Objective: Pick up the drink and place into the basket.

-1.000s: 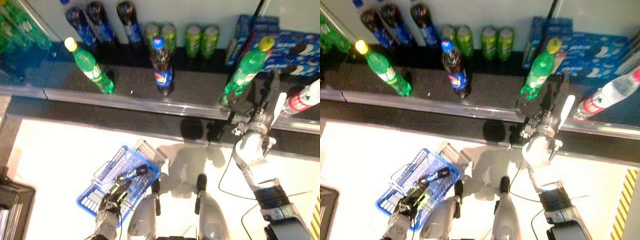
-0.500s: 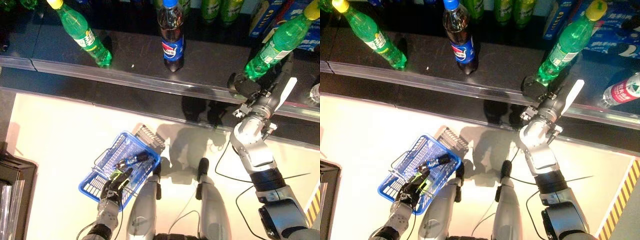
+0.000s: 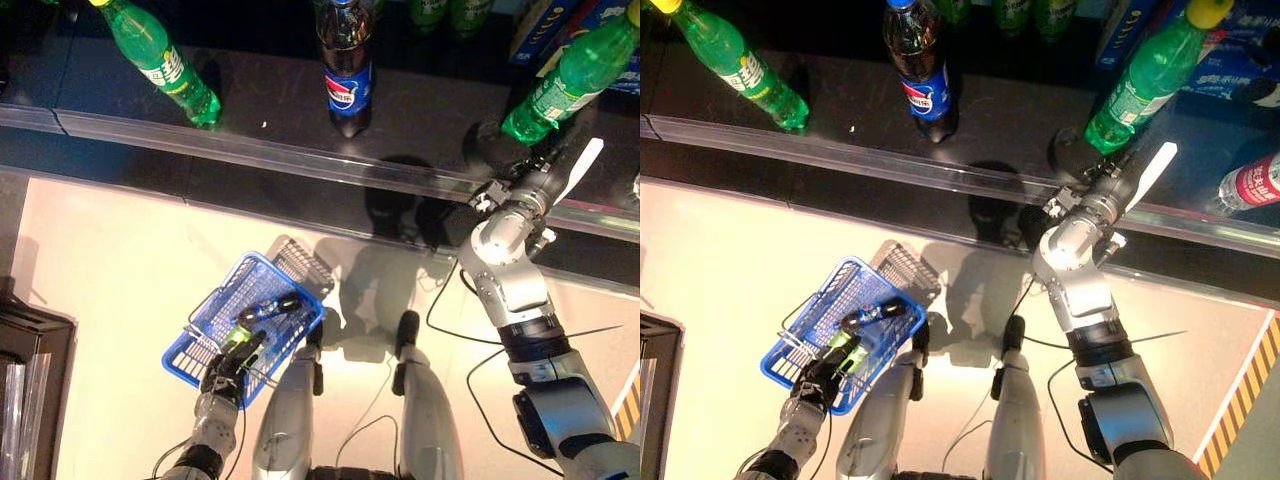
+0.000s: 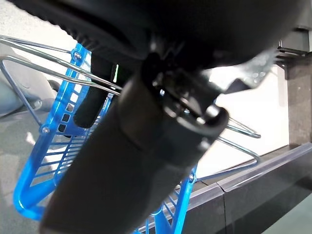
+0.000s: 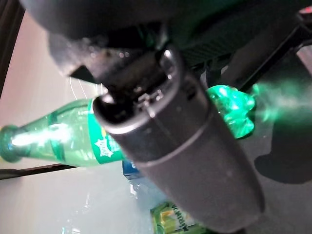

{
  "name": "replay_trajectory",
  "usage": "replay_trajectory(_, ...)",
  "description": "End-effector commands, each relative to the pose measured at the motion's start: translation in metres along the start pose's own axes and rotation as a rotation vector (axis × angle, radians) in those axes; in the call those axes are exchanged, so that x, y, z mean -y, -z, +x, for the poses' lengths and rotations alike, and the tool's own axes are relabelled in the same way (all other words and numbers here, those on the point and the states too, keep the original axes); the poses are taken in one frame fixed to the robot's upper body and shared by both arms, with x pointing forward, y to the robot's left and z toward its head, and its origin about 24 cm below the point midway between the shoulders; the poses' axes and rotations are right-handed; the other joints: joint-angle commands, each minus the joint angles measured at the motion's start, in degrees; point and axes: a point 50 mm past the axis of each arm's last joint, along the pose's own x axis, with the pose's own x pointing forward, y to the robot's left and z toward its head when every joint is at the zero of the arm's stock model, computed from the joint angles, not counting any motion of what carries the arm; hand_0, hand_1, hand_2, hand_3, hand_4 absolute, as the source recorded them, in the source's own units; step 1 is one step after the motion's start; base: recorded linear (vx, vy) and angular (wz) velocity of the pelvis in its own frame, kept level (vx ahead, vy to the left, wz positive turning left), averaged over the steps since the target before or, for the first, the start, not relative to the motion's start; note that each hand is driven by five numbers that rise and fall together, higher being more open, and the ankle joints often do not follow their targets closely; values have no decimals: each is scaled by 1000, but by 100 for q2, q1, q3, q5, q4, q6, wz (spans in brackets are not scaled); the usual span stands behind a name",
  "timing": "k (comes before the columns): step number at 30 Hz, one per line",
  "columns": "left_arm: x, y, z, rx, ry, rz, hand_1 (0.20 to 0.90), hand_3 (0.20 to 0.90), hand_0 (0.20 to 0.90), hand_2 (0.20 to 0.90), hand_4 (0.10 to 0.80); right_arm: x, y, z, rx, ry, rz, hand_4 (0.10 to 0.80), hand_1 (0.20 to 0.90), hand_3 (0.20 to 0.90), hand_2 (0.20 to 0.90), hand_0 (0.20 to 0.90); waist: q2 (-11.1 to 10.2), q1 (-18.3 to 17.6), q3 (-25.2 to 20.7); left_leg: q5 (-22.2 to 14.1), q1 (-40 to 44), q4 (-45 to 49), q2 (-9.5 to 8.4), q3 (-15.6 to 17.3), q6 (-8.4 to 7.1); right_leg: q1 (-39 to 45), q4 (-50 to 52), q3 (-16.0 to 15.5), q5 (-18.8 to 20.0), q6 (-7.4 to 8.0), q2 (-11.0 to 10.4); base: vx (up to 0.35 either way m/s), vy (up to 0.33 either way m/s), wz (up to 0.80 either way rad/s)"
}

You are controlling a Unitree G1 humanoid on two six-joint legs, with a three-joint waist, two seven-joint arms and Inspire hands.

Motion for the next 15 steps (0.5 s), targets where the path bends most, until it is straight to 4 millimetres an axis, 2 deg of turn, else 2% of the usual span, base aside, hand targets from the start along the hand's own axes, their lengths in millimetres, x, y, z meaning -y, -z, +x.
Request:
replay_trajectory(1,8,8,-11,24,123,-26,300,200,300,300,100,4,-80,23,296,57,149,800,900,900,900,900,116,-42,-99,-136,-307,667,-110,-206,164,96,333,2,-341,-324,49,26,36,1)
replay_trajectory(4,10,9,-12,23,138,-26,300,200,300,300,100,5,-88,25,328,70,156,800,900,900,900,900,155,-31,-99,-150,-315,687,-138,-190,176,60,387,3,-366,-332,33,0,0,0)
replay_trajectory(5,10,9,-12,21,142,-28,300,200,300,300,100,6,-91,26,341,74,156,671,789,771,789,789,169,-28,-99,-149,-329,712,-146,-186,179,33,429,-1,-382,-334,24,0,0,0)
replay_trajectory(7,11,10,-12,17,146,-27,300,200,300,300,100,7,-96,28,361,85,160,235,415,335,415,415,190,-26,-99,-146,-350,770,-158,-186,183,4,494,-6,-407,-348,13,0,0,0)
replay_trajectory(8,11,10,-12,15,145,-28,300,200,300,300,100,7,-97,28,366,86,161,100,300,200,300,300,196,-31,-99,-146,-352,788,-162,-187,185,0,513,-4,-416,-354,14,0,0,0)
replay_trajectory(15,9,15,-14,-7,147,-22,300,200,300,300,100,10,-110,32,420,89,177,100,300,200,300,300,273,-23,-99,-134,-320,872,-173,-181,182,24,609,-7,-469,-367,-25,13,15,1)
